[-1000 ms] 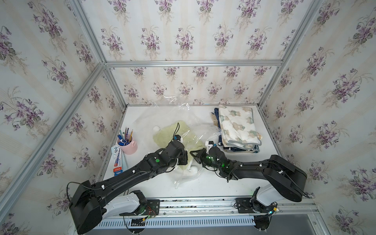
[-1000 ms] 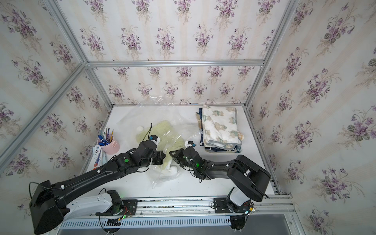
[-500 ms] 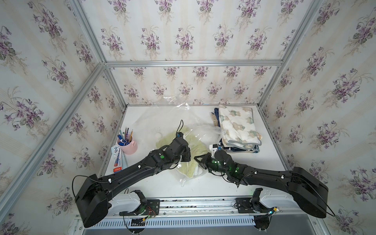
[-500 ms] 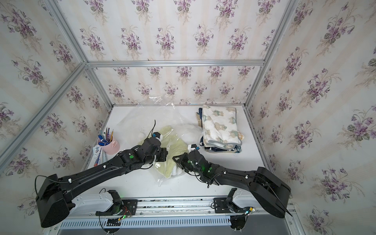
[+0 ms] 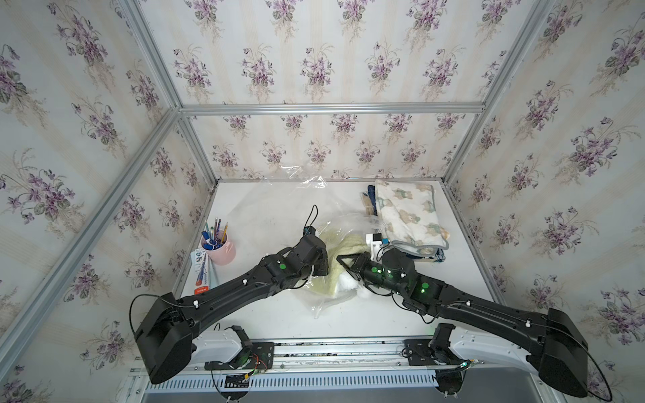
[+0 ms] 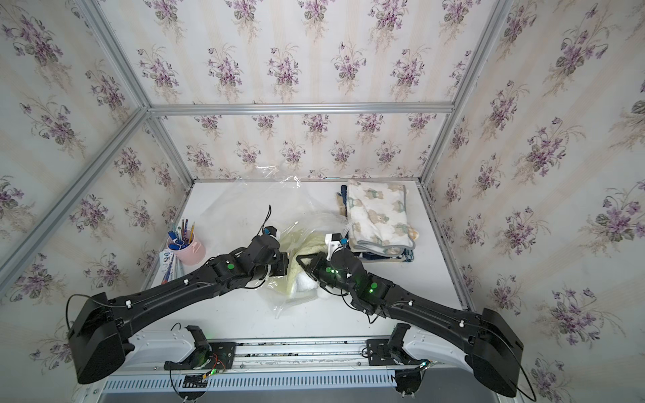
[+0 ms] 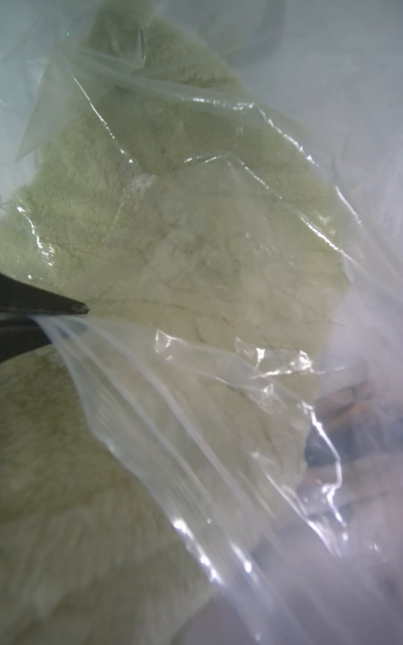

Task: Take the blanket out of the vacuum bag
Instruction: Take out the blanket from the vacuum bag.

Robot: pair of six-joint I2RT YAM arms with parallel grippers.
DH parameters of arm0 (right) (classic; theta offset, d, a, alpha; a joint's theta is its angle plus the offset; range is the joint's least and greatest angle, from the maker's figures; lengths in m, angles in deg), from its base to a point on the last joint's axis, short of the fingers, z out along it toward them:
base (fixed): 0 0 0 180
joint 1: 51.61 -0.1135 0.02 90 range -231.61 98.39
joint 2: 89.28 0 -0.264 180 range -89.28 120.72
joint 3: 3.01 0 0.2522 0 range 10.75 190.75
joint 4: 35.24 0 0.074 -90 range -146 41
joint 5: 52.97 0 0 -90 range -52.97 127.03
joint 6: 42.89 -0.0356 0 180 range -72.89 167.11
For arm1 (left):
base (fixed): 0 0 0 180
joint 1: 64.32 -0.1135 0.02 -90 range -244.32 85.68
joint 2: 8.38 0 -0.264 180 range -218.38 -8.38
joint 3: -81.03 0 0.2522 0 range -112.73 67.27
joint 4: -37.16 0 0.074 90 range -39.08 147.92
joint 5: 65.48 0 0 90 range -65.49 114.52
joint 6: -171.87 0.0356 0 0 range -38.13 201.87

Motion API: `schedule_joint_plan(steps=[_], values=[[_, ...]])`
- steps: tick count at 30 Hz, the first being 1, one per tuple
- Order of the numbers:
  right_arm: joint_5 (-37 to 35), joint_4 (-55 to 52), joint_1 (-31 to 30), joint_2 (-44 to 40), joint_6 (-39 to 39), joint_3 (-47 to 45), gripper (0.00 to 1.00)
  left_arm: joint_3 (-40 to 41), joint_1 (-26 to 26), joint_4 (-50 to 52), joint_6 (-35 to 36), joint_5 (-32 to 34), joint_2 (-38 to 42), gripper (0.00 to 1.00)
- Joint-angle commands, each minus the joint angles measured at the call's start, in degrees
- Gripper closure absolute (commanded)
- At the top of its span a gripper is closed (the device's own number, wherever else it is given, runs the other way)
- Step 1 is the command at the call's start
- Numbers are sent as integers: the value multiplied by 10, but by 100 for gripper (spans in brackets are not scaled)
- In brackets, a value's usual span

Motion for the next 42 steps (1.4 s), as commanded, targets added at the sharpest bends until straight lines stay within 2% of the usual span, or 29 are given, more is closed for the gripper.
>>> schedule_joint_plan(steps=[1, 9, 16, 23, 33, 38, 42], values=[[20, -16, -1, -10, 24, 18, 100, -6, 0, -10, -17, 25, -1, 94], [-16, -93, -1, -58, 76, 96, 100, 22, 0, 4, -52, 55, 13, 93], [-28, -140, 11, -29, 146, 209, 100, 40, 0, 16, -65, 71, 32, 93], [31, -155, 103, 14, 184, 321, 100, 71, 0, 20, -75, 77, 61, 93], [62, -179, 214, 95, 227, 519, 100, 107, 0, 30, -86, 85, 92, 93], [101, -164, 311, 125, 200, 564, 100, 127, 0, 23, -93, 91, 107, 93], [105, -153, 363, 125, 186, 565, 100, 133, 0, 31, -90, 94, 119, 95]])
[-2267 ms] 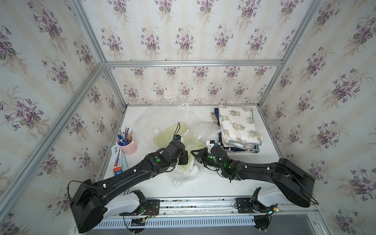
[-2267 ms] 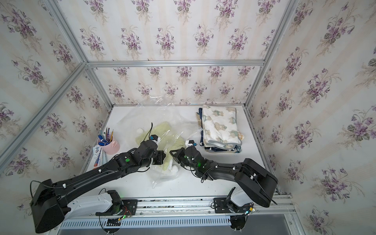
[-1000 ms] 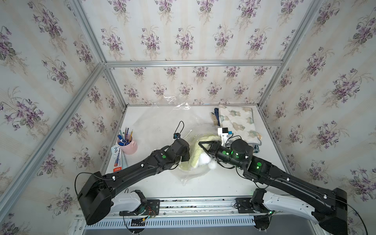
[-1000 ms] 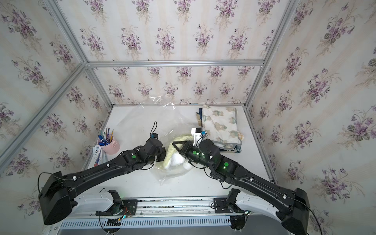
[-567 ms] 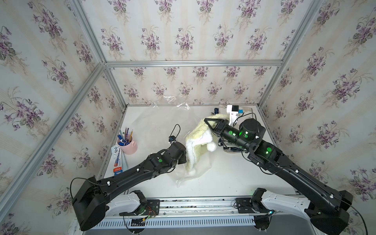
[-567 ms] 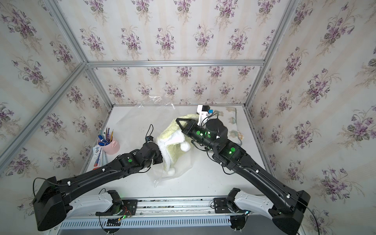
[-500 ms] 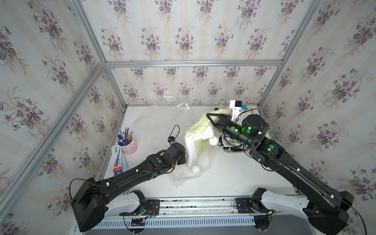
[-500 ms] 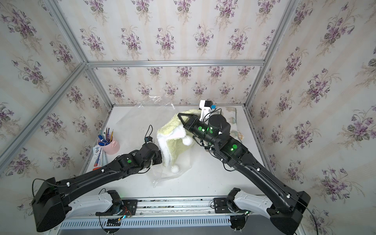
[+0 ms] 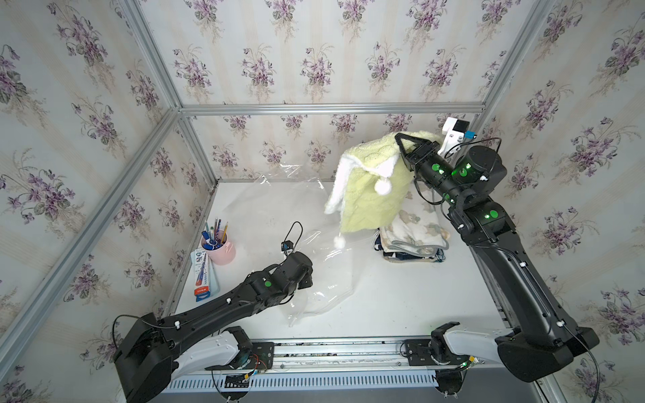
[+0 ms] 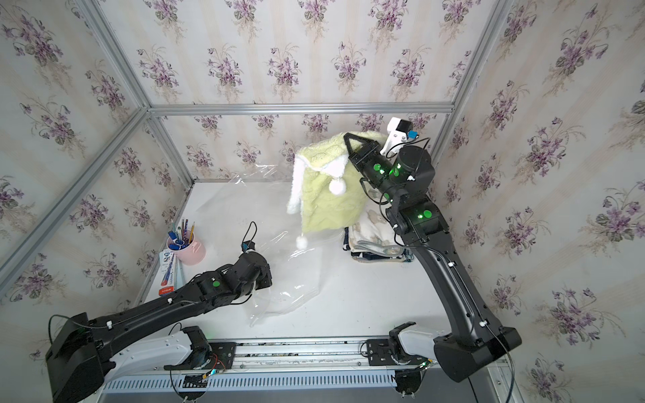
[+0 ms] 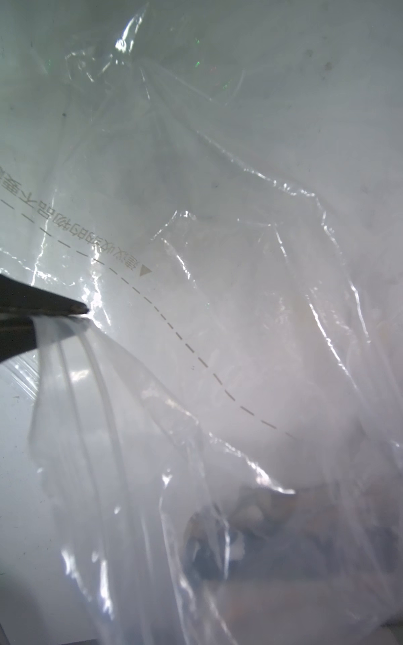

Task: Take the blanket out of the vacuum bag
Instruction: Place the blanket at the center of the board.

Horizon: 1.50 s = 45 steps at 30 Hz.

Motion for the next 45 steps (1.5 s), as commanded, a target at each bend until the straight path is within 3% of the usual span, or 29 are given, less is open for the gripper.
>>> schedule_joint_plan(steps=[1, 13, 23, 26, 29, 31, 34, 36, 42, 45], values=[[22, 36, 35, -4, -19, 1, 100, 6, 0, 11, 0, 17, 11, 95], [15, -18, 120, -60, 1, -49, 100, 28, 0, 8, 6, 29, 32, 94], [4, -24, 127, -38, -4, -72, 100, 27, 0, -4, 13, 28, 22, 94], [14, -9, 131, 25, -5, -24, 100, 25, 0, -6, 14, 28, 18, 94], [37, -3, 147, 109, -9, 83, 100, 23, 0, -10, 16, 28, 15, 94], [28, -22, 154, 155, -2, 171, 100, 20, 0, -11, 19, 27, 13, 94], [-12, -45, 161, 168, 16, 208, 100, 18, 0, -10, 21, 25, 13, 94], [-45, -43, 162, 136, 28, 140, 100, 19, 0, -10, 22, 24, 15, 94], [-25, 68, 163, 0, -98, -317, 100, 38, 0, -24, 16, 17, 22, 94], [-60, 98, 162, -62, -133, -455, 100, 33, 0, -26, 16, 8, 14, 94]])
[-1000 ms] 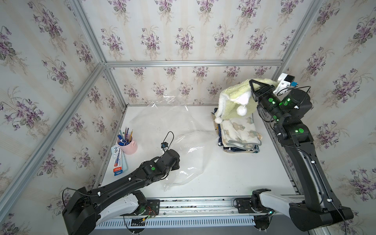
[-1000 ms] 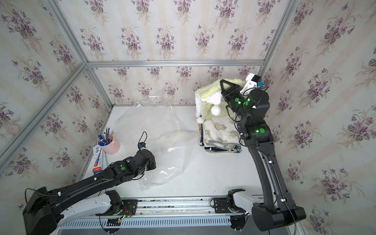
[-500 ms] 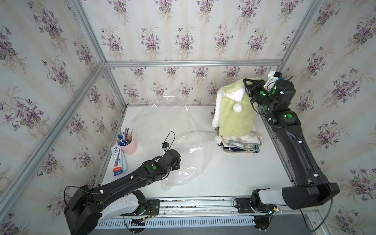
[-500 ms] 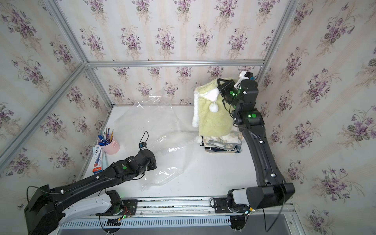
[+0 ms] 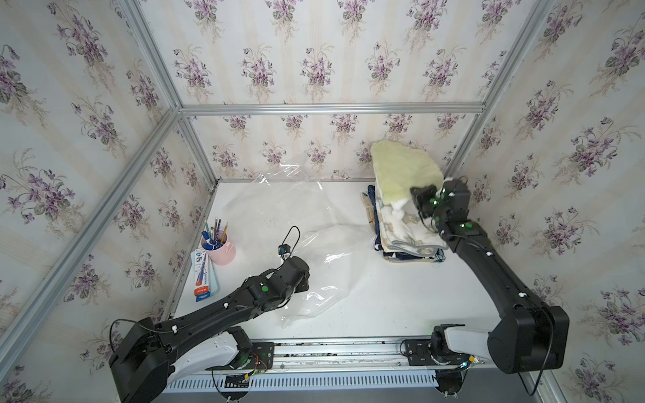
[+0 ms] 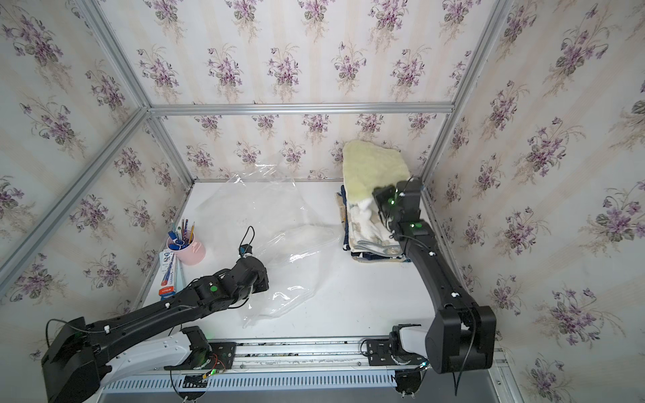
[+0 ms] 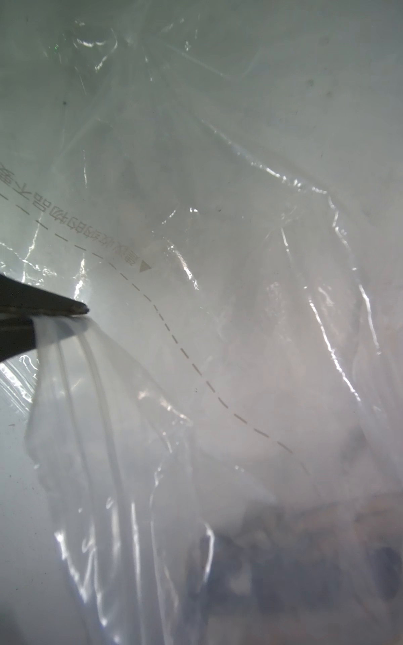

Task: Take the blanket out of the vacuum bag
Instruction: Place the blanket at the center of the board.

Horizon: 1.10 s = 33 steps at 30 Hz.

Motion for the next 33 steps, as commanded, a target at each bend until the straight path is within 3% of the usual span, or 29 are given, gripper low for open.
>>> schedule_joint_plan(steps=[1, 11, 16, 24, 29, 33], values=[[-41, 73, -1, -62, -56, -79, 100, -5, 0, -10, 0, -10, -8, 94], [-11, 28, -1, -48, -28, -15, 100, -15, 0, -28, -9, -33, -28, 95], [-30, -40, 2, -79, -16, 23, 100, -17, 0, -16, -5, -29, -14, 95], [-59, -110, 2, -153, -13, -64, 99, -10, 1, -17, 0, -27, -5, 94], [-55, -143, 3, -166, -3, -106, 88, -9, 0, -20, 2, -31, -9, 94], [-69, -181, 14, -182, 43, -106, 59, -6, 0, -19, 4, -26, -2, 94]])
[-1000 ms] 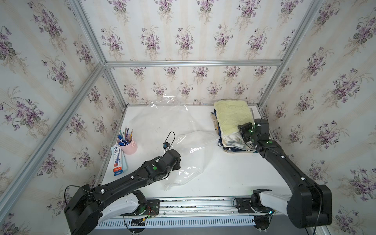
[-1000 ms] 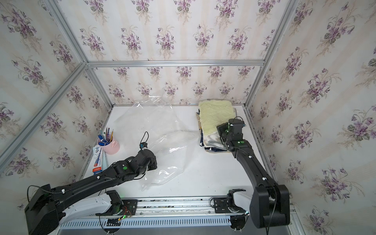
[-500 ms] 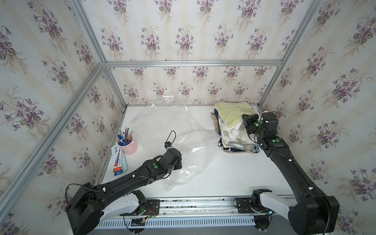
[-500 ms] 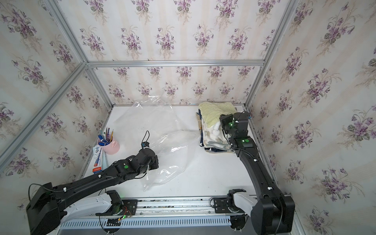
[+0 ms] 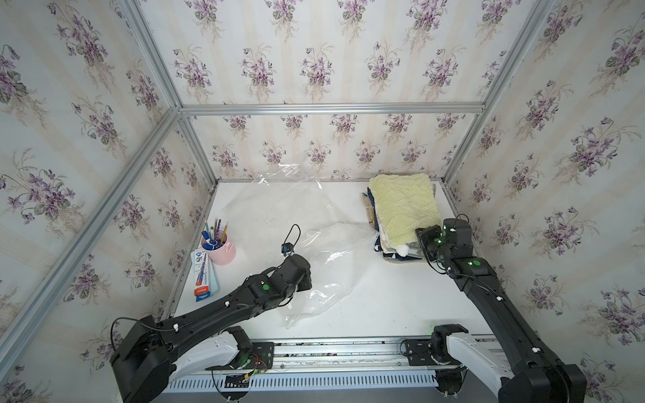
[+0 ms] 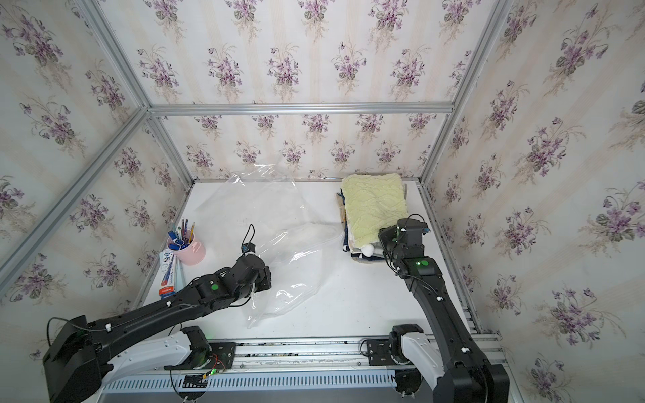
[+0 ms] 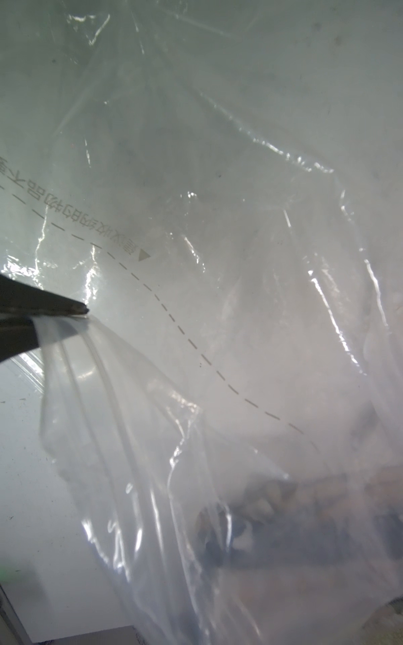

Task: Take the blanket out of the vacuum bag
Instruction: Place the blanket at the center of the board.

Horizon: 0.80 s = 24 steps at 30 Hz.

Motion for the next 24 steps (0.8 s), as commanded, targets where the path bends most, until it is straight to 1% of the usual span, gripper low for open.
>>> schedule_joint_plan(steps=[1, 2, 3, 7, 10, 13, 15, 17, 19, 21, 23, 24], values=[[-23, -41, 8, -11, 59, 9, 52, 3, 0, -3, 4, 5, 5, 94], [-21, -59, 11, -11, 74, 16, 48, 4, 0, -4, 5, 5, 5, 94], [-19, -79, 12, -9, 92, 26, 46, 3, 0, -3, 6, 5, 5, 94], [10, -162, 12, -23, 160, 56, 44, 2, 0, -2, 9, 3, 4, 94], [9, -231, 11, -64, 193, 67, 44, -2, 0, 1, 13, 7, 3, 94], [6, -277, 11, -113, 206, 75, 47, -7, 0, 1, 16, 8, -1, 94], [19, -281, 9, -131, 222, 88, 53, -11, 1, 1, 17, 7, -7, 94], [33, -279, 3, -108, 249, 119, 60, -17, 0, 1, 19, 4, -17, 94], [40, -276, -16, -58, 280, 157, 63, -22, 0, -1, 19, 2, -25, 94], [22, -272, -55, -4, 305, 189, 66, -26, 1, -2, 17, -1, -31, 94], [-17, -274, -103, 57, 334, 224, 67, -28, 0, 0, 16, -2, -32, 95], [-31, -275, -117, 82, 343, 238, 68, -28, 1, 2, 15, -3, -30, 95]])
